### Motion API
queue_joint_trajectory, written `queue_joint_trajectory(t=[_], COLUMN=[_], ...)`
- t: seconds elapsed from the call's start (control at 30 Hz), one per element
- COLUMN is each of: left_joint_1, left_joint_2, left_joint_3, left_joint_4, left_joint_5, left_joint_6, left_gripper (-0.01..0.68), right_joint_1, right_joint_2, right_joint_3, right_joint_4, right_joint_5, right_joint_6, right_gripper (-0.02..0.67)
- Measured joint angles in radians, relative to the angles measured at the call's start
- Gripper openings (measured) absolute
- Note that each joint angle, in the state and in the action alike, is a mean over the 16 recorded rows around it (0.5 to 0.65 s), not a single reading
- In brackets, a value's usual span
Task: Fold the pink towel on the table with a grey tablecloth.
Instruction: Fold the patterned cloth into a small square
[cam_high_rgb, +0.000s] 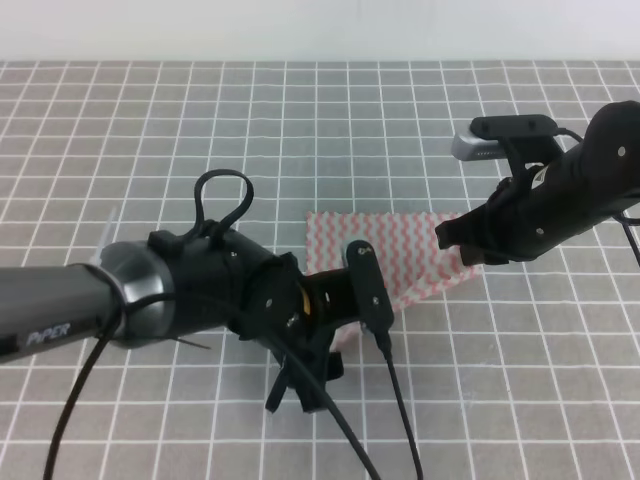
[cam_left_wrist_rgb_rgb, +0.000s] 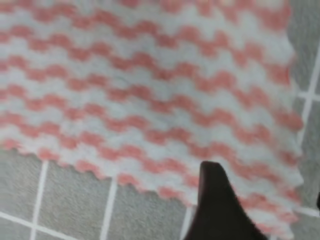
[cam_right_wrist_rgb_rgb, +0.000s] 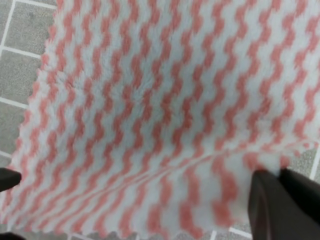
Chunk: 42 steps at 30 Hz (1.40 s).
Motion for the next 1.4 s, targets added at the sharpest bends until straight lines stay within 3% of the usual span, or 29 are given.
queue_joint_trajectory(t=[0.33, 0.5, 1.4], left_joint_1=[0.002, 0.011, 0.064], left_joint_2=[0.01, 0.008, 0.021], left_joint_3=[-0.002, -0.001, -0.061], left_joint_4=[0.014, 0.021, 0.046], left_joint_5=[-0.052, -0.079, -0.154], left_joint_6=[-0.015, -0.046, -0.131], left_gripper=[0.098, 0.019, -0.002], right_joint_1=[0.0, 0.001, 0.0], right_joint_2=[0.0, 0.004, 0.013], right_joint_3=[0.0, -0.001, 0.0], right_joint_4=[-0.011, -0.025, -0.051], right_joint_5=[0.01, 0.02, 0.024], right_joint_6=[0.0, 0.001, 0.006], right_gripper=[-0.016, -0.016, -0.016])
